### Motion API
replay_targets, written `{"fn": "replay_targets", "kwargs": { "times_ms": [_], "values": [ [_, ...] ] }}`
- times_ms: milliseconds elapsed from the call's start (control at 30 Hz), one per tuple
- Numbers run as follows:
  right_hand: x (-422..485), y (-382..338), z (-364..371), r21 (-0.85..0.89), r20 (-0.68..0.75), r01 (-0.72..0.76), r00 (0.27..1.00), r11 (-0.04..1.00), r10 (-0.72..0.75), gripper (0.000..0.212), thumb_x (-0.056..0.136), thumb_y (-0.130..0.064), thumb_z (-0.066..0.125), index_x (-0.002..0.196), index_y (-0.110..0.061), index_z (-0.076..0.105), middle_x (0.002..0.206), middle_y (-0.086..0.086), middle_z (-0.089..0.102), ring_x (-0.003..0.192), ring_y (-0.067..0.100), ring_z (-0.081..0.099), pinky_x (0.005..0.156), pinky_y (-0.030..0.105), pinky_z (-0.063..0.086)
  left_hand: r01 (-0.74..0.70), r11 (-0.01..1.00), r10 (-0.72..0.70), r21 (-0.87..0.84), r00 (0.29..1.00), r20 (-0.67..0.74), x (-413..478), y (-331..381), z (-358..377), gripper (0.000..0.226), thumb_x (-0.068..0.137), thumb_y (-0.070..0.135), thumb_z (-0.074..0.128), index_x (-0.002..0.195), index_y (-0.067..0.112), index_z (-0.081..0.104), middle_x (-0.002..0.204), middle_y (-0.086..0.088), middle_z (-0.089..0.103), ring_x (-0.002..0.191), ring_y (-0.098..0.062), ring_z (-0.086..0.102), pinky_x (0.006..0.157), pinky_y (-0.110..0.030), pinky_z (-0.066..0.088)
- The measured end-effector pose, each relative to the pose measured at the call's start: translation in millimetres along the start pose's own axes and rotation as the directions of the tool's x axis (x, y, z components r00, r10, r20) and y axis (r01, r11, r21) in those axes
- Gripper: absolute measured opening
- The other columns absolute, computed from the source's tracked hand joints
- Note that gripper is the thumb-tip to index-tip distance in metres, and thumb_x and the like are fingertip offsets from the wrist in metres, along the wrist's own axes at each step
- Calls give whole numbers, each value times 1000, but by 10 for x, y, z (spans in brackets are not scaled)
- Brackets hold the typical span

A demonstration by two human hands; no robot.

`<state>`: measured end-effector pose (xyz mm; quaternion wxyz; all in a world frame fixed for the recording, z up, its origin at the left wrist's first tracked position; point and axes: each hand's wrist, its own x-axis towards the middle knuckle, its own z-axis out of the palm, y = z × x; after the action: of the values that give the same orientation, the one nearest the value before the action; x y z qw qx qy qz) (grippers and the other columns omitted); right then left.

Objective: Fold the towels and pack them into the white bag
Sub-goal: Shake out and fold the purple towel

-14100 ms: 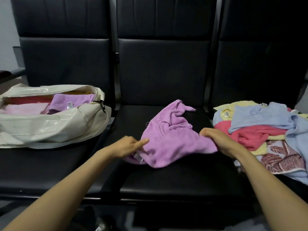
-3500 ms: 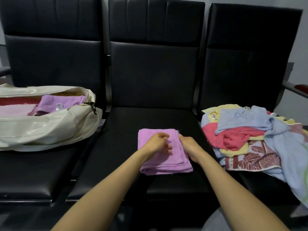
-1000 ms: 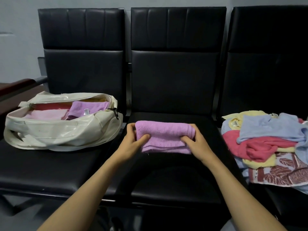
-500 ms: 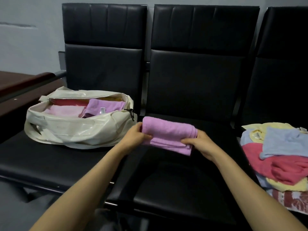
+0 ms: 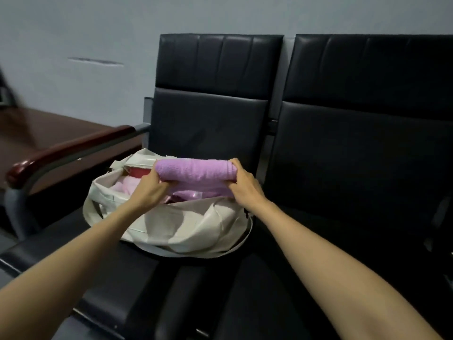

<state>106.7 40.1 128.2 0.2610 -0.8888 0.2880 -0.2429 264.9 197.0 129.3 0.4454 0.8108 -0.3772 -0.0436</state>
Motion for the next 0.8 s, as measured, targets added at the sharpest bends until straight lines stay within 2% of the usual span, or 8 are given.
{"fn": "replay_targets", "kwargs": {
  "times_ms": [67,133,200,333,533,600,667,800],
  "values": [
    [50,67,149,-26,-8,-7,1000,1000,7,32,91,-21,52,121,-28,41,122,6,57,106,34,56,77,38,43,11,998,-13,67,1000,25,41,-148,6,51,82,25,68,126,8,47,105,-13,62,94,-29,58,76,-32,38],
    [70,143,252,-31,-16,-9,1000,999,8,39,90,-21,52,125,-30,41,130,3,51,113,34,53,79,38,41,33,978,-43,206,998,47,47,-251,38,52,88,25,62,131,5,41,114,-21,61,102,-35,57,79,-34,37],
    [63,187,309,-38,-10,-20,1000,999,20,41,89,-20,52,127,-30,40,130,3,51,111,35,54,84,42,44,35,959,-53,283,997,56,24,-331,93,49,92,23,57,132,4,38,118,-23,60,106,-37,56,81,-37,38],
    [36,235,336,12,46,-26,999,1000,26,37,90,-20,52,123,-31,39,122,4,57,103,35,58,85,39,46,-3,954,-16,301,998,61,-50,-393,137,45,92,26,54,126,6,34,113,-22,63,100,-39,60,79,-38,42],
    [-12,266,340,120,97,24,995,992,-36,44,90,-22,54,128,-34,37,131,-1,52,114,25,55,87,30,40,-7,949,-8,314,999,45,-152,-309,46,55,87,25,49,135,5,31,113,-21,60,102,-40,59,78,-37,40],
    [-22,222,363,174,67,47,996,984,-59,44,89,-22,53,126,-40,36,132,-3,50,116,23,53,92,33,42,-1,961,-3,277,1000,16,-140,-258,-21,48,85,25,52,125,5,34,106,-18,60,99,-39,59,74,-36,38],
    [-16,175,377,188,25,43,999,981,-49,42,90,-23,51,122,-45,35,130,-6,50,113,22,54,94,39,45,8,967,-7,253,1000,-5,-114,-192,-75,48,88,23,58,125,5,33,105,-17,61,97,-37,59,74,-36,39],
    [31,148,392,66,-2,24,1000,998,-24,41,89,-21,50,125,-37,41,123,-1,51,106,25,53,89,42,48,55,940,-47,337,998,-32,-52,-65,-106,35,90,24,56,114,8,35,106,-17,59,94,-34,55,73,-36,35]
  ]
}}
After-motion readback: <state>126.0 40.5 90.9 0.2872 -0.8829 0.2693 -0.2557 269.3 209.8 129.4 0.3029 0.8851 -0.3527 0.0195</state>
